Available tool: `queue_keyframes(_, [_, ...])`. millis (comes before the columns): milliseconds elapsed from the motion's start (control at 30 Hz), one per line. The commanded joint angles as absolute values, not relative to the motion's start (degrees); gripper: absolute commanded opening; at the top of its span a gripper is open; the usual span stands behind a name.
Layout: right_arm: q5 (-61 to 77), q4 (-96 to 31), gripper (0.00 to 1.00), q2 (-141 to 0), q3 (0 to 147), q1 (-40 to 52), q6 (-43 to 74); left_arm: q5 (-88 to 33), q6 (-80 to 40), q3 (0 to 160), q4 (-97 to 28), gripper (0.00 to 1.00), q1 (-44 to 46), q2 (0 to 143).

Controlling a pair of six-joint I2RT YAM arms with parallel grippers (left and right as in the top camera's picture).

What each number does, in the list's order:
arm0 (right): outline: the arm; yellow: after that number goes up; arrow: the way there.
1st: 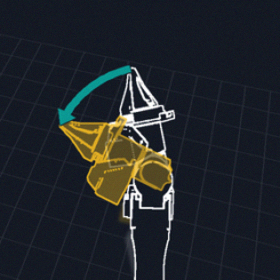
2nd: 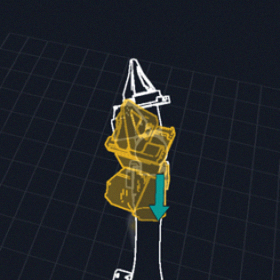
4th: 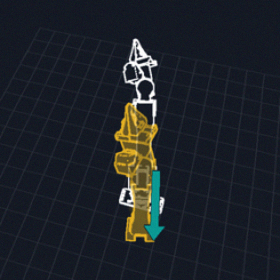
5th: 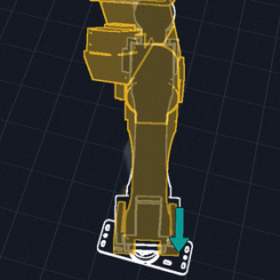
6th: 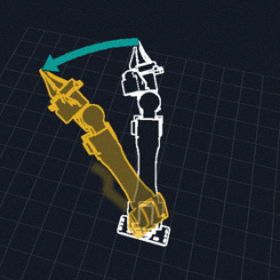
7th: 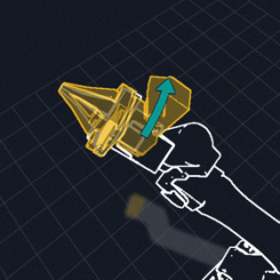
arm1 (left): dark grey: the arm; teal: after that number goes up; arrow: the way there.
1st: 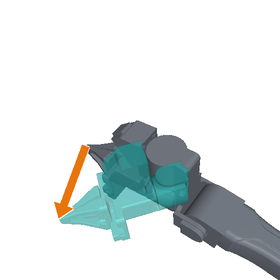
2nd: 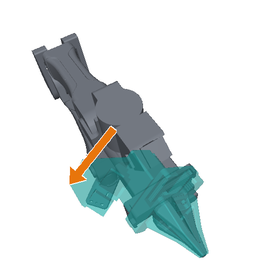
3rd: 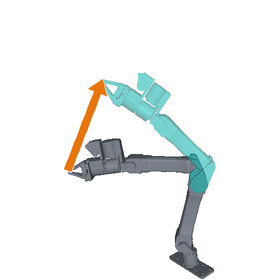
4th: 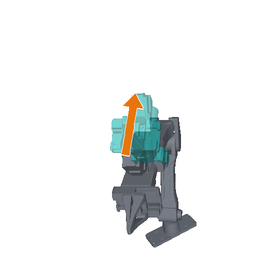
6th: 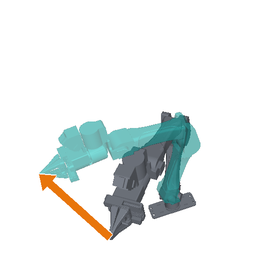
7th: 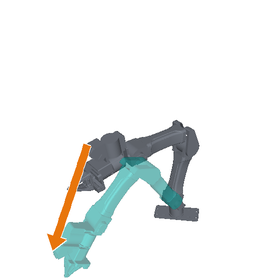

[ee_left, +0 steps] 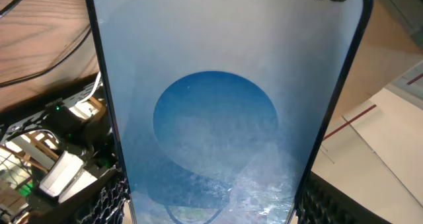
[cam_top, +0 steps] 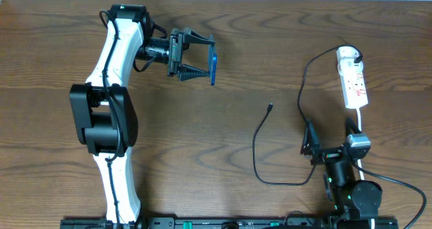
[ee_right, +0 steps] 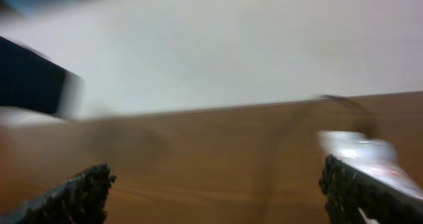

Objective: Plug charger to phone and switch on socket

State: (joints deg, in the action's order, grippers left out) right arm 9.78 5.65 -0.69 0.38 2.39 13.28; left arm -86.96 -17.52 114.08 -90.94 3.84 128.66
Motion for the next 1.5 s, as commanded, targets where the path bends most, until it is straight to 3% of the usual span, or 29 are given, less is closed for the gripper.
queue_keyframes(0, [21.93,7.44,0.99,-0.38,0.3,3.09,29.98,-90.13,-16.32,115.42,-91.24,0.72,3.55,125.78])
queue_keyframes(300, [26.11,19.97,0.99,-1.56,3.66,3.09,33.71,-90.13,-16.29,115.42,-91.24,0.72,3.55,125.78])
queue_keyframes(600, [32.4,-6.46,0.99,-25.98,32.27,3.05,18.22,-90.15,-16.32,115.42,-91.24,0.72,3.55,125.78])
queue_keyframes(700, [44.56,-10.28,0.99,-36.64,42.06,3.05,13.65,-90.13,-16.32,115.42,-91.24,0.72,3.55,125.78])
queue_keyframes(800, [56.4,-9.26,0.99,-43.68,46.48,3.07,15.88,-90.13,-16.29,115.42,-91.24,0.72,3.55,125.78])
queue_keyframes(967, [62.24,5.17,0.99,-52.01,47.31,4.49,30.57,-90.13,-16.32,115.42,-91.24,0.72,3.55,125.78])
queue_keyframes(1167, [59.35,3.86,0.99,-60.16,53.23,10.48,36.49,-90.13,-16.32,115.42,-91.24,0.72,3.55,125.78])
queue_keyframes(1267, [53.43,-7.79,0.99,-64.51,60.51,15.44,31.35,-90.13,-16.32,115.42,-91.24,0.72,3.55,125.78])
queue_keyframes(1467, [14.96,-37.93,0.99,-73.52,80.07,29.41,24.6,-90.13,-16.32,115.42,-91.24,0.72,3.55,125.78])
